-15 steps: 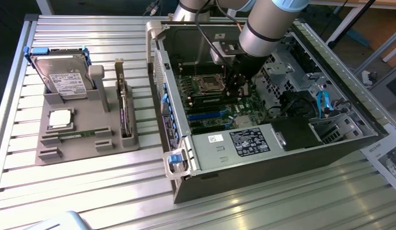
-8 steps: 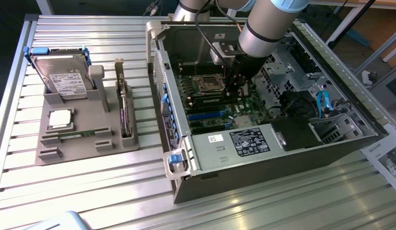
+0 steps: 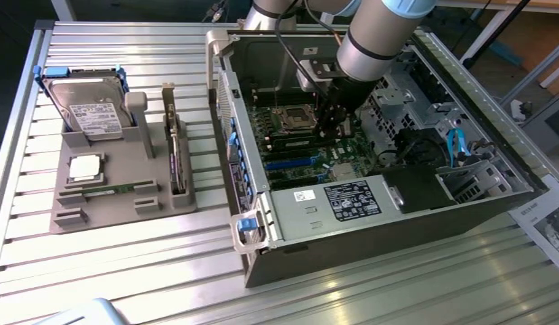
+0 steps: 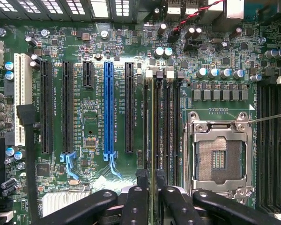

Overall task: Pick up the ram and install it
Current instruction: 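Insert the ram into the slot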

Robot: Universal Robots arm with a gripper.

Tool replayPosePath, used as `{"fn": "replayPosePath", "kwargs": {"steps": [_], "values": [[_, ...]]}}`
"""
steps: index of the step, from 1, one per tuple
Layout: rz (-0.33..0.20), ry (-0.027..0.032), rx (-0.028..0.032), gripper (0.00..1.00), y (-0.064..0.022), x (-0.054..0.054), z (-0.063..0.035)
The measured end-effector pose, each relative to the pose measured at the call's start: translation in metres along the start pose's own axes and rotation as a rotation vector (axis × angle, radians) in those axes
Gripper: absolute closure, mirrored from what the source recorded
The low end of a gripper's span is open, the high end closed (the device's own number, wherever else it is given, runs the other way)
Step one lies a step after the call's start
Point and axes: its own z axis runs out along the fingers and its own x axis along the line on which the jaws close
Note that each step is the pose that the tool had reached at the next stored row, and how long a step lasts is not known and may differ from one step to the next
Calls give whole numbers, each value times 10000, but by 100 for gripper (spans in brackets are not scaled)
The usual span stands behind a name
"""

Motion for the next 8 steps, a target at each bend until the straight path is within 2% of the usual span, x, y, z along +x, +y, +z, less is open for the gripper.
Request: {"fn": "replayPosePath", "kwargs": {"steps": [5, 8], "values": [[0, 1, -1, 81, 0, 0, -1], [0, 2, -1, 81, 2, -5, -69]]}}
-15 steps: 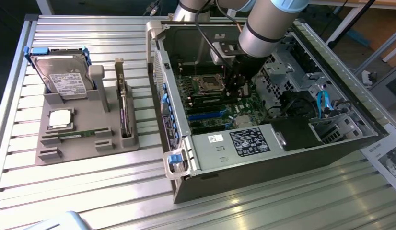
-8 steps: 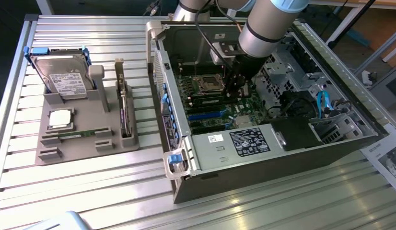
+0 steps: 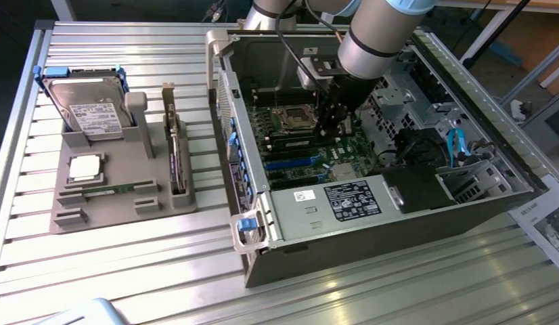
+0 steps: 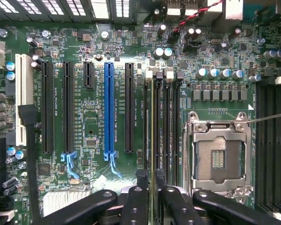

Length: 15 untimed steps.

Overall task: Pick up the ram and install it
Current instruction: 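Insert the ram into the slot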

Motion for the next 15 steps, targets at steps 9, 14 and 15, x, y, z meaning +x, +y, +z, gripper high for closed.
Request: {"fn": "replayPosePath", "kwargs": {"steps": [9, 14, 15], "values": [[0, 0, 0, 81, 10, -24, -317], [0, -1, 0, 81, 16, -41, -523], [-1, -2, 1, 81, 17, -43, -555]]}}
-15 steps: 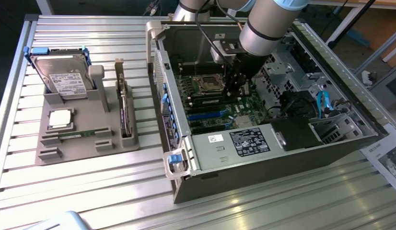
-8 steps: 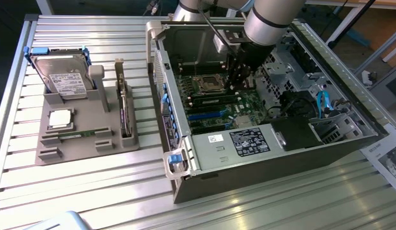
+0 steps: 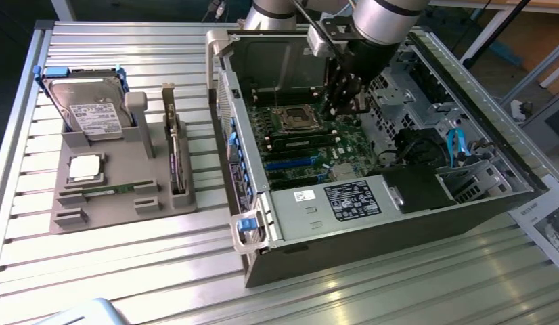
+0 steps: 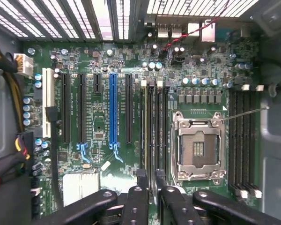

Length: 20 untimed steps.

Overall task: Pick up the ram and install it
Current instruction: 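Insert the ram into the slot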

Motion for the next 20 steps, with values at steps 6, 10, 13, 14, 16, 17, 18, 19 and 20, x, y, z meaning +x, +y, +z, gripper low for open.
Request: {"fn": "replayPosePath", "kwargs": {"steps": [6, 10, 13, 14, 16, 17, 18, 19, 20], "values": [[0, 1, 0, 81, 6, -15, -193], [0, 0, 0, 81, 13, -32, -413], [0, 0, 0, 81, 16, -41, -532], [0, 1, 0, 81, 17, -44, -564], [0, 1, 0, 81, 19, -48, -622], [1, 2, 0, 81, 19, -50, -641], [0, 0, 0, 81, 20, -52, -660], [1, 1, 0, 81, 20, -52, -673], [0, -1, 1, 81, 21, -53, -678]]}}
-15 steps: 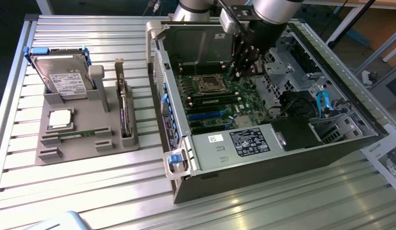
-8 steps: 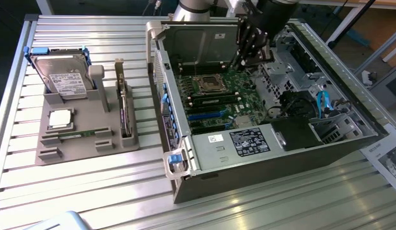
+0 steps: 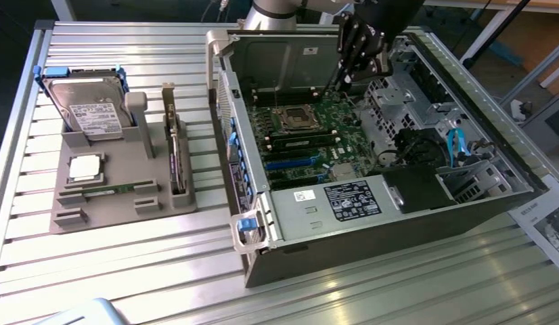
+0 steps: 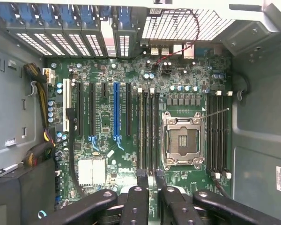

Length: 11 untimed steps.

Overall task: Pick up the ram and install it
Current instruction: 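Insert the ram into the slot, then press down the ram until it locks into place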

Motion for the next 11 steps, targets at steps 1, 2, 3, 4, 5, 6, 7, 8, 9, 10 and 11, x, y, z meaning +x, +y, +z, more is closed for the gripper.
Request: {"fn": "replayPosePath", "kwargs": {"steps": [1, 2, 3, 4, 5, 6, 7, 8, 9, 10, 11], "values": [[0, 0, 0, 81, 0, 0, 0], [0, 3, -1, 81, 0, 0, -1], [0, 2, 0, 81, 0, 0, -1], [0, 2, 0, 81, 0, 0, -1], [0, 2, -1, 81, 0, 0, -1], [0, 2, 0, 81, 0, 0, -1], [0, 2, -1, 81, 0, 0, -1], [0, 2, -1, 81, 0, 0, -1], [0, 2, -1, 81, 0, 0, -1], [0, 2, -1, 81, 0, 0, -1], [0, 2, -1, 81, 0, 0, -1]]}}
